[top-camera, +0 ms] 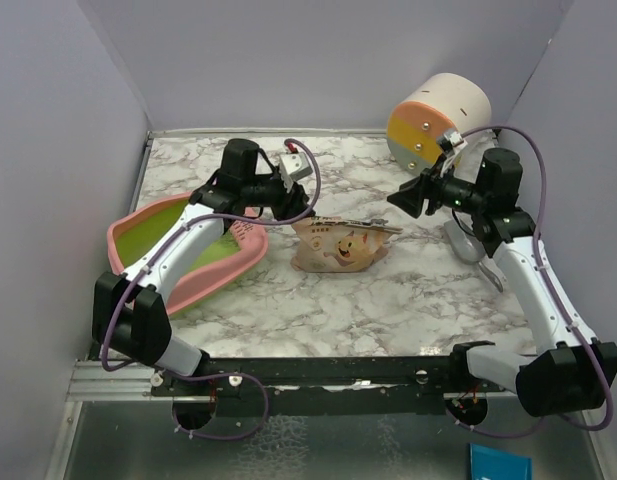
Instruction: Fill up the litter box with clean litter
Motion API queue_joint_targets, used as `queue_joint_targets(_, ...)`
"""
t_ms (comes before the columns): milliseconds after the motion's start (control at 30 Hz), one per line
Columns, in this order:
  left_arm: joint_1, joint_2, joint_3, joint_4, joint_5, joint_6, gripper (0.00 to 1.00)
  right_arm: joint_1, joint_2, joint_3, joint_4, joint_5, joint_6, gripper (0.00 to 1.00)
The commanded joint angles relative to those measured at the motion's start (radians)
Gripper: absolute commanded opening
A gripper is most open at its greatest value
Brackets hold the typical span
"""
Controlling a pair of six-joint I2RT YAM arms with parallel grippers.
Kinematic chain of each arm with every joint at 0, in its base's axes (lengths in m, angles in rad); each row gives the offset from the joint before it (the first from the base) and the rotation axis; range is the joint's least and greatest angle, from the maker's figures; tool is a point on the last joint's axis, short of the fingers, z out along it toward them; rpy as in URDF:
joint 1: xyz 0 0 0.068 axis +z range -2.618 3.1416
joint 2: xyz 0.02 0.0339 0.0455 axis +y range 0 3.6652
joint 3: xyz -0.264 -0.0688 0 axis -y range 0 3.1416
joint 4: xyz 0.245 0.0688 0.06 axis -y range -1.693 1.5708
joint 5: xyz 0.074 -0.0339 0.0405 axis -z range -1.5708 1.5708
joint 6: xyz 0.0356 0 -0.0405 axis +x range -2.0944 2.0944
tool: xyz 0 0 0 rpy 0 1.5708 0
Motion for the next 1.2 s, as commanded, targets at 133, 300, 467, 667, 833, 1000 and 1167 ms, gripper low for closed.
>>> queue_joint_targets(133, -0.075, -0.012, -0.071, -0.058, 0.044, 0.134, 0.46, 0.025, 0.075, 0.026, -0.026, 0.033, -0.042, 0.53)
queue_joint_targets(300, -0.09, -0.007, -0.119, -0.022, -0.116, 0.152, 0.47, 0.058, 0.101, 0.032, -0.042, 0.063, -0.089, 0.53)
queue_joint_targets(467, -0.09, 0.048, -0.104, 0.049, -0.267, 0.128, 0.47, 0.075, 0.08, 0.0, -0.016, 0.073, -0.142, 0.53)
queue_joint_targets(667, -0.089, 0.023, -0.101, 0.126, -0.252, 0.144, 0.49, 0.079, 0.05, -0.01, -0.004, 0.053, -0.174, 0.49)
queue_joint_targets(833, -0.09, 0.026, -0.081, 0.098, -0.167, 0.22, 0.51, 0.079, 0.072, 0.025, -0.025, 0.025, -0.176, 0.49)
queue_joint_targets(1000, -0.088, 0.09, -0.029, -0.058, -0.034, 0.35, 0.52, 0.079, 0.113, 0.069, -0.036, -0.014, -0.189, 0.49)
queue_joint_targets(1167, -0.088, 0.166, 0.007, -0.108, 0.011, 0.371, 0.45, 0.082, 0.155, 0.111, -0.097, -0.038, -0.274, 0.48)
